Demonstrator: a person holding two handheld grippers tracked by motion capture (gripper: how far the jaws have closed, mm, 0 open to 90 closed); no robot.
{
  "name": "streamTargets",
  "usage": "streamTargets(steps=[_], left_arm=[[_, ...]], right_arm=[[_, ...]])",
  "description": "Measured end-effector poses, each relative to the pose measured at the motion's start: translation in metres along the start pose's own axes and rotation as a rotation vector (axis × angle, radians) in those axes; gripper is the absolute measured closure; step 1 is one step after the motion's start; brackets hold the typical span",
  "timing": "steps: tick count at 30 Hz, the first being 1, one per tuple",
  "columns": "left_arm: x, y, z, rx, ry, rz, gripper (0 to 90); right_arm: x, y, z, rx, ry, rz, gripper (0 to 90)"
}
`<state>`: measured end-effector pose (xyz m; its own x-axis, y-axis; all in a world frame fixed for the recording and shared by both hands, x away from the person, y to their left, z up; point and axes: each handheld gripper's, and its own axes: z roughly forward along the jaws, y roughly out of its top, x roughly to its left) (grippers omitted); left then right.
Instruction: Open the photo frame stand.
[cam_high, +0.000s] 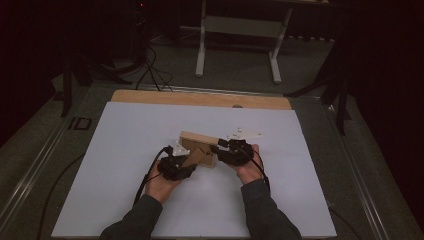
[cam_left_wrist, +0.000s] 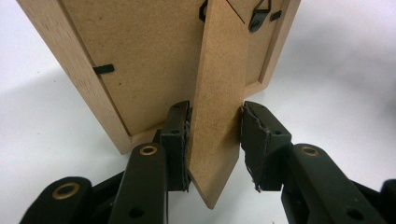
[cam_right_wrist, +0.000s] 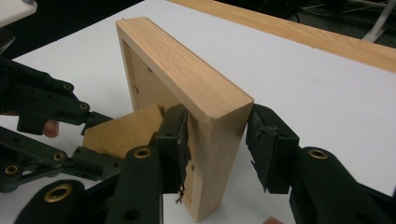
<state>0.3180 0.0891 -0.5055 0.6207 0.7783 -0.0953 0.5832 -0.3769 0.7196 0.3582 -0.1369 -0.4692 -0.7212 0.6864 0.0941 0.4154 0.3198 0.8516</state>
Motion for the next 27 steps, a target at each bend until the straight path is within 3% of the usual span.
streamTargets(steps=[5,11,16,27], left_arm=[[0.003,-0.005,-0.003,-0.018,-0.017,-0.022,60.7],[0.006,-0.008,-0.009,-0.025,-0.028,-0.018,59.8],[0.008,-0.013,-0.011,-0.017,-0.044,-0.019,67.2],[0.010,-0.017,-0.015,-0.006,-0.056,-0.011,70.3]], right_arm=[[0.004,-0.003,-0.003,-0.004,0.011,-0.008,60.2],[0.008,-0.004,-0.005,0.004,0.016,-0.027,60.0],[0.013,-0.007,-0.007,0.007,0.021,-0.050,59.5],[0.023,-0.012,-0.013,0.004,0.022,-0.086,59.2]])
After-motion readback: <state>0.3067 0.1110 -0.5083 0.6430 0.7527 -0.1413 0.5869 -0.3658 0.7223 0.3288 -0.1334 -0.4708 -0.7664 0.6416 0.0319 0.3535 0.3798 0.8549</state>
